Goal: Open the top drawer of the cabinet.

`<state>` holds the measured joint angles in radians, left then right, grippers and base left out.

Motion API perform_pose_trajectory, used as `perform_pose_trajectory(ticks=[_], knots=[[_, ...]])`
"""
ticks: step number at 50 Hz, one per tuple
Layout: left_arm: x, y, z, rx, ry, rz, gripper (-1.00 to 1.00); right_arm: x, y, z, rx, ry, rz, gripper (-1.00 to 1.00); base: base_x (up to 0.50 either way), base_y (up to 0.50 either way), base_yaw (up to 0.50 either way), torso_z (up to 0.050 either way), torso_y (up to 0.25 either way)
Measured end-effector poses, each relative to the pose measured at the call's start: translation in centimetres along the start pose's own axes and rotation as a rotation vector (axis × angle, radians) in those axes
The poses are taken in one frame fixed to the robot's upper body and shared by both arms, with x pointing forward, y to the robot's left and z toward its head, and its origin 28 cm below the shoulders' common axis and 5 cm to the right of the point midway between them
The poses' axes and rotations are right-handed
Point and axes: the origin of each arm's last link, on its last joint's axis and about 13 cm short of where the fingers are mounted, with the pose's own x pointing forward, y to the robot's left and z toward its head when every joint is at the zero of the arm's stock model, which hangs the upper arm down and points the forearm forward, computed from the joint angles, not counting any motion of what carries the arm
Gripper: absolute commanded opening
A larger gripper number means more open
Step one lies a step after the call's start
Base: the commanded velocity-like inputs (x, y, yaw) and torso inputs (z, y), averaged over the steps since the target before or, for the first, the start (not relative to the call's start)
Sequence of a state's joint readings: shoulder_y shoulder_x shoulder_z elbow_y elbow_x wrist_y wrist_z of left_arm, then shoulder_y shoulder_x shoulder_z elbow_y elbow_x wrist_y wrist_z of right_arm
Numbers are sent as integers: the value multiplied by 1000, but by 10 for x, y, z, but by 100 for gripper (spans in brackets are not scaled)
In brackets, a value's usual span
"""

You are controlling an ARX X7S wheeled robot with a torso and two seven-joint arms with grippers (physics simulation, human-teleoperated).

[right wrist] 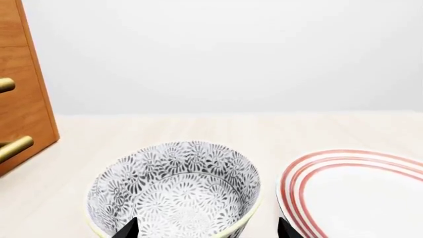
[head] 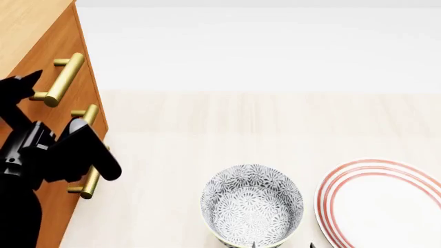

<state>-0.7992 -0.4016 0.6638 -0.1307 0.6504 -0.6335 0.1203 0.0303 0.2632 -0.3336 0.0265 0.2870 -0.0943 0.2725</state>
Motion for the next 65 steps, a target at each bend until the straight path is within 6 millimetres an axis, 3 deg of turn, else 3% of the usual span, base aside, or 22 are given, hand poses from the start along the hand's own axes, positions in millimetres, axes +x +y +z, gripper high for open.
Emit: perform_pose_trajectory(ticks=[23,24,65], knots=[[8,2,0,14,12,-2,100,-1,0,0,0,3,2,100,0,0,0,0,0],[8,2,0,15,12,-2,-100,-1,0,0,0,3,2,100,0,0,0,0,0],[12,-2,4,64,25,-8,-100,-1,-1,0,6,12,1,100,3,0,-1,0,0]])
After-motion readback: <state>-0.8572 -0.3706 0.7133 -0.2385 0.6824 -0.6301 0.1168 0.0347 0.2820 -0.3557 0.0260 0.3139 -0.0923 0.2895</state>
